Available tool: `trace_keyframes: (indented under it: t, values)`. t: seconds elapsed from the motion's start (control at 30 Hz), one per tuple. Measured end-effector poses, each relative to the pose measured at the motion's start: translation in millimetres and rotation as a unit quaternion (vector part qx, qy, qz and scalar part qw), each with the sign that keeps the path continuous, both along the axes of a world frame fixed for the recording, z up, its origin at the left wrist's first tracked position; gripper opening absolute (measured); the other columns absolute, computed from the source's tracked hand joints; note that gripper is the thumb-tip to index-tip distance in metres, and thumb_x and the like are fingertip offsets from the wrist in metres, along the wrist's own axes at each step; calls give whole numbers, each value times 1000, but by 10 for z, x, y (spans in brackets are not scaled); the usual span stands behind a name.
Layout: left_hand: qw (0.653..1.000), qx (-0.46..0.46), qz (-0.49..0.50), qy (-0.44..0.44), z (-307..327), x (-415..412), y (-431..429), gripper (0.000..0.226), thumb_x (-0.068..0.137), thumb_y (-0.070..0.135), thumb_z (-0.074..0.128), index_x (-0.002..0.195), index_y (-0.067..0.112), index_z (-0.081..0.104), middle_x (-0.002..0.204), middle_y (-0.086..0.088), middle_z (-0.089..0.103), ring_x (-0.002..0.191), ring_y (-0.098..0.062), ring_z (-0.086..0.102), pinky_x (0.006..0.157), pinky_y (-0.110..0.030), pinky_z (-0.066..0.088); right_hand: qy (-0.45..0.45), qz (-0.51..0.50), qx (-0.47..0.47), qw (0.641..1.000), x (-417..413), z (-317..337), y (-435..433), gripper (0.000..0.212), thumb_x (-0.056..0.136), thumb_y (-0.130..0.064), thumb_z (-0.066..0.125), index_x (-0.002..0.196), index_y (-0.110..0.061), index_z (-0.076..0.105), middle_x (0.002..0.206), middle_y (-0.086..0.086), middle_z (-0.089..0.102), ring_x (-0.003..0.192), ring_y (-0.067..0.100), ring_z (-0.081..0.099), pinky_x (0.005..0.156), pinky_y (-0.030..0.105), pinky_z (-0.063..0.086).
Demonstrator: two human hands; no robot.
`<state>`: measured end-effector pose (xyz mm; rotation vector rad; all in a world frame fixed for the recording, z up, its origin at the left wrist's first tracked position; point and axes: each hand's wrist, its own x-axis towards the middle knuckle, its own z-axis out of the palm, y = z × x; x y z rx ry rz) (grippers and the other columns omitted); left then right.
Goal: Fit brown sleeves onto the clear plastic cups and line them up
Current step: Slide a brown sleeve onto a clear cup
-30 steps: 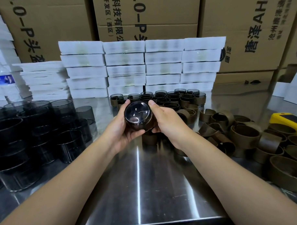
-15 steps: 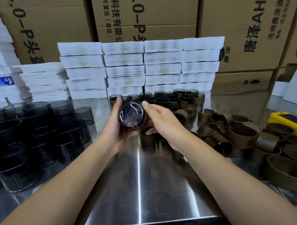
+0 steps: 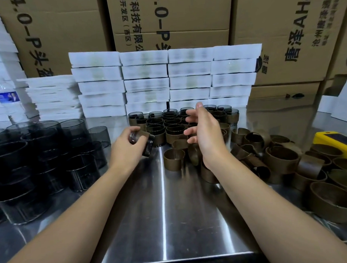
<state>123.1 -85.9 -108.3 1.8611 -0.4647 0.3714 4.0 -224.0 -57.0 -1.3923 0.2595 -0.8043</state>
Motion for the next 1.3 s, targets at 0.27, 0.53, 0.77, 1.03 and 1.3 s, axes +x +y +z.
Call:
trace_keyframes:
  t: [0.27,0.53,0.77,1.03,1.3]
  values:
    - [985,125,-67,-103,-40,-95,-36,44,88,22,69,129,33,59,92,7,57,84,-11,51,77,-20,38,5,-5,-13,1000,2,-3,9,31,101,-41,36,86,-27,59,91,-3,59,53,7,52,40,16,39]
    - [973,156,-98,-138,-36,-115,-56,59,79,12,78,133,24,56,94,3,52,89,-12,50,77,-11,33,16,3,-31,999,-10,-17,34,29,101,-40,36,87,-27,58,89,-4,58,50,7,51,42,16,40]
    - [977,158,-92,-109,-36,-96,-50,68,74,21,82,134,24,50,116,8,35,111,-4,41,98,-21,34,16,5,-39,999,-12,-25,31,27,101,-39,37,90,-23,56,85,0,58,50,9,50,43,18,39]
    - [975,216,-2,-45,9,-85,-27,43,72,35,80,64,22,40,60,6,48,59,-16,45,52,-30,32,14,11,-40,999,-11,-36,39,26,101,-38,37,91,-23,56,84,0,59,50,9,50,44,19,39]
    - [973,224,-48,-22,5,-115,-50,25,82,22,74,66,23,54,60,7,61,58,-11,56,59,-26,44,16,11,-43,999,-2,-37,44,26,101,-37,37,92,-22,56,84,1,58,51,10,50,44,20,39]
